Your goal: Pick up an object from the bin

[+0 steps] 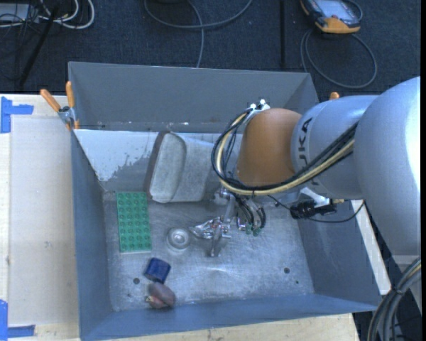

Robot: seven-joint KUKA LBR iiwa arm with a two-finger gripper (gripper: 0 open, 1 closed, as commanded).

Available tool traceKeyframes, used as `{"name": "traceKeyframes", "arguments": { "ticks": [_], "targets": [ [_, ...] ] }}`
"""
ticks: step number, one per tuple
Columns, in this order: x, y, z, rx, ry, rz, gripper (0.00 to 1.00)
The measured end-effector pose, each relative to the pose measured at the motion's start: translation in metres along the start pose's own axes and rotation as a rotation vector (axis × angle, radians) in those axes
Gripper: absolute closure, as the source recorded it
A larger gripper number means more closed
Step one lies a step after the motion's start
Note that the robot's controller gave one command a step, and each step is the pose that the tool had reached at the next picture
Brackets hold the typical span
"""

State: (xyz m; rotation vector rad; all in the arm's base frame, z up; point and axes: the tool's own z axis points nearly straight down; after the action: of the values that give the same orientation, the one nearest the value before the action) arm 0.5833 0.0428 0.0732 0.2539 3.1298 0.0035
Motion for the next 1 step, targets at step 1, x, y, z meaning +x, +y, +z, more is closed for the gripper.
{"name": "traceKeyframes", "arguments": {
  "ticks": [1],
  "targets": [
    [-0.0019,0.0002,-0.0027,-0.001,-0.005,0.001,1.0]
  ]
}}
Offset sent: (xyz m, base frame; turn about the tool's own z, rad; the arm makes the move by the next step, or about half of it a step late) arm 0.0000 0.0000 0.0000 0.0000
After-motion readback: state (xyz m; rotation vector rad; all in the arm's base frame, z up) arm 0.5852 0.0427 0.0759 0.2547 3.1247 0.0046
